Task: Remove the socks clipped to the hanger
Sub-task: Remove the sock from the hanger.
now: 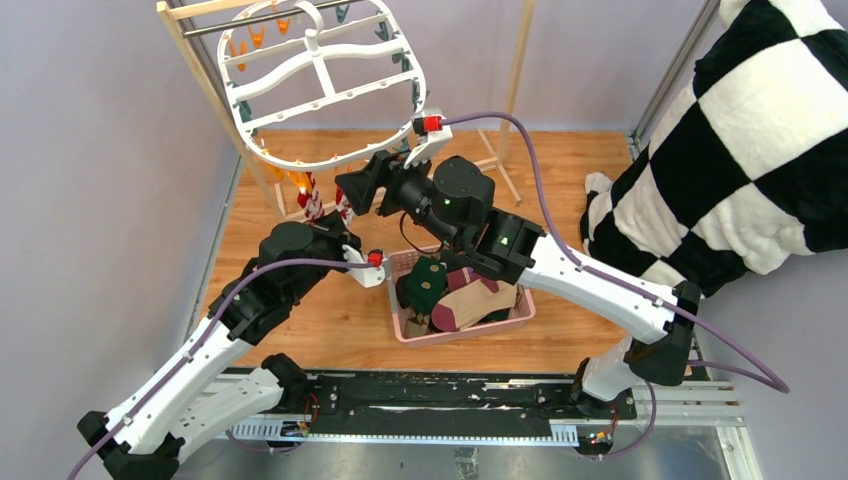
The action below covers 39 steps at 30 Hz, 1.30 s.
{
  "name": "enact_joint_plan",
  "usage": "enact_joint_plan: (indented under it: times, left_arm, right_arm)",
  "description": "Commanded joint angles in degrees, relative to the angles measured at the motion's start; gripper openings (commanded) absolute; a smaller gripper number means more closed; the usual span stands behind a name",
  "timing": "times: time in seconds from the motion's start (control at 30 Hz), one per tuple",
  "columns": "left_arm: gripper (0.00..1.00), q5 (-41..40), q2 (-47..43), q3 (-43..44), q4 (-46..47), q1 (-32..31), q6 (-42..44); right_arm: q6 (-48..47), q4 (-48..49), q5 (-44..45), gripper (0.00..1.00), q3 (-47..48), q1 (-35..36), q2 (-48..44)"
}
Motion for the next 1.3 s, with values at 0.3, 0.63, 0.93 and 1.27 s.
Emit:
enact_joint_plan:
  times: [0.3,0.63,0.93,1.27]
  left_arm:
    - [0.00,-6.5,-0.9,-1.0,8.4,-1.4,7.2]
    - [0.00,-4.7,-2.8,-2.8,6.8,-2.7,7.6]
    - [0.00,-1.7,-3.6,-1.8,6.0,-4.7,7.6]
    - [0.10,8.0,-8.4,0.5,-4.5,-4.7,-8.0]
  right_arm:
    - [-0.5,-5.1,0.8,0.70,9.2,0.8,8.4]
    - [-0.3,-7.1,2.1,0.70,9.3,0.8,9.4]
    - [-0.1,-6.7,1.1,0.70,11.5,-0.6,11.8]
    - [0.1,2.8,-9.9,0.84,-2.2,-4.9,2.0]
